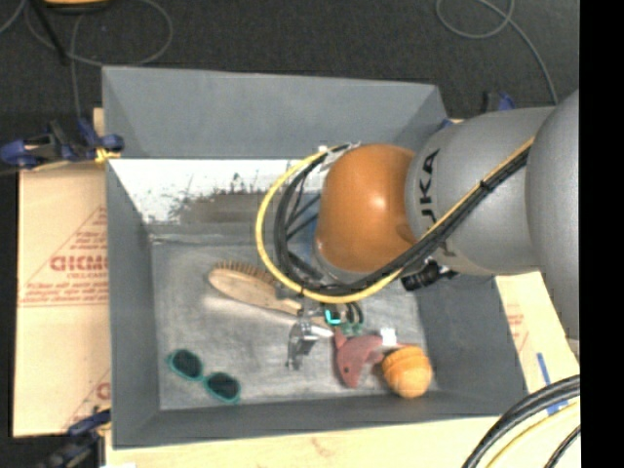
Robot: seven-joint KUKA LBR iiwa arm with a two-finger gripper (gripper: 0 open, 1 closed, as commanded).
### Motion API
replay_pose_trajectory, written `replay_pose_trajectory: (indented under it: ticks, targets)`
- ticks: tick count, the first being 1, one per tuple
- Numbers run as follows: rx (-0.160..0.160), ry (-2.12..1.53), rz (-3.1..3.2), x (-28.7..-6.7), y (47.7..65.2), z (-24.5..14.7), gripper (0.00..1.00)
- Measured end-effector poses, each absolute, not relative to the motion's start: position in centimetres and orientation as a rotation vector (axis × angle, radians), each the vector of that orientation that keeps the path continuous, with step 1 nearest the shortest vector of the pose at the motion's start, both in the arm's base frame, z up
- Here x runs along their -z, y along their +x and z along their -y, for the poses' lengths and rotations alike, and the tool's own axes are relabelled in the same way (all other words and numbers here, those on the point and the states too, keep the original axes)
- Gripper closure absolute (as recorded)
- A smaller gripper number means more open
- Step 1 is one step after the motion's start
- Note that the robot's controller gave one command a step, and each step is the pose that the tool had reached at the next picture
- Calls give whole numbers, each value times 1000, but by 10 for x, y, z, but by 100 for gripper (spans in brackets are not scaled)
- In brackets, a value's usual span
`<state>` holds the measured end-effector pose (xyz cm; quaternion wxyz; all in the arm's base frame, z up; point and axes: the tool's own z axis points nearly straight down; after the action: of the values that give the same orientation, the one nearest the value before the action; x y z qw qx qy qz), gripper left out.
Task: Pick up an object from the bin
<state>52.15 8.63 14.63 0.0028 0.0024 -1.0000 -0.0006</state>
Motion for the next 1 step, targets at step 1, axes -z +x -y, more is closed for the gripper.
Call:
replay_pose_trajectory:
  ticks: [1]
  targets:
    - [3, 3, 3144, -151, 523, -86, 0]
